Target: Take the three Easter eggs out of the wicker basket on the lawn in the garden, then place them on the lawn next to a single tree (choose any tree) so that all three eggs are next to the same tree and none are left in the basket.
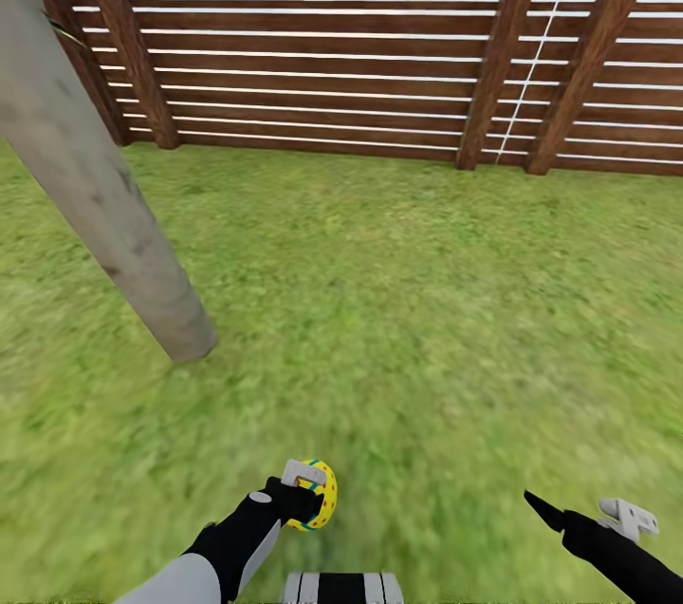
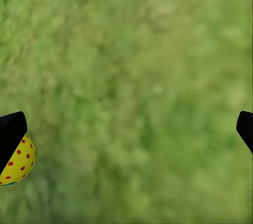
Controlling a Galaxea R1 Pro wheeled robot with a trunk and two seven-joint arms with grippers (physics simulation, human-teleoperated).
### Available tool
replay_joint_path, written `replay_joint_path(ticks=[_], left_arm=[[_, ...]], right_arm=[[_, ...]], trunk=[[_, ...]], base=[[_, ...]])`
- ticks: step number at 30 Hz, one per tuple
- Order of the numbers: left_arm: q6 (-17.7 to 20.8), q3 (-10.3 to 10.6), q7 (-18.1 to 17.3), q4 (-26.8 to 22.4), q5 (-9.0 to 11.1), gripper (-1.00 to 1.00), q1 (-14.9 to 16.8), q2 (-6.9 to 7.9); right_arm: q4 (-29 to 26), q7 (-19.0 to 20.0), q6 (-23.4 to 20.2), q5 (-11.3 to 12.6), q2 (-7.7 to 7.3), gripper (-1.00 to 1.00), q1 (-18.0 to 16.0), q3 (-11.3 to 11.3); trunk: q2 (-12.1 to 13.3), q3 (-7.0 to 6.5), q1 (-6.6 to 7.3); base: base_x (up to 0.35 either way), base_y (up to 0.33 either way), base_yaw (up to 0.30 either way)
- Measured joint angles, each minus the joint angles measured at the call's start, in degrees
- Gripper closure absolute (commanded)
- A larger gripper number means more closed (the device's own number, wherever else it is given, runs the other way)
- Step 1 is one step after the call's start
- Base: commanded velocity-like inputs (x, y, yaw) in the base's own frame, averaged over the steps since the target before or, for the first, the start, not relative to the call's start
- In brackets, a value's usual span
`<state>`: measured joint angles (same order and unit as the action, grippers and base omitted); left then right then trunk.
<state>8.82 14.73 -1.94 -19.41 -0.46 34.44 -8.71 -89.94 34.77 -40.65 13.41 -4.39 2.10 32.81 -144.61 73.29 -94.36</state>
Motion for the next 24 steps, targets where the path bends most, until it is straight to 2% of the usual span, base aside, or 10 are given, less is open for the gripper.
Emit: replay_joint_path(ticks=[17, 20, 24], left_arm=[[0.0, -0.1, 0.0, -0.1, 0.0, 1.00, 0.1, -0.01], [0.0, -0.1, 0.0, -1.2, -0.3, 1.00, 0.1, 0.02], [0.0, 0.0, -0.3, -3.0, 0.5, 1.00, 0.0, -0.03]], right_arm=[[0.1, -0.1, 0.0, 0.0, 0.00, -1.00, 0.0, 0.0], [0.1, -0.1, 0.0, 0.0, 0.00, -1.00, 0.0, 0.0], [0.2, -0.1, 0.0, 0.0, 0.00, -1.00, 0.0, 0.0]], trunk=[[-0.2, 3.76, -0.43], [-0.3, 4.43, -0.49], [-0.3, 5.32, -0.59]], base=[[0.000, 0.000, 0.000], [0.000, 0.000, 0.000], [0.000, 0.000, 0.000]])
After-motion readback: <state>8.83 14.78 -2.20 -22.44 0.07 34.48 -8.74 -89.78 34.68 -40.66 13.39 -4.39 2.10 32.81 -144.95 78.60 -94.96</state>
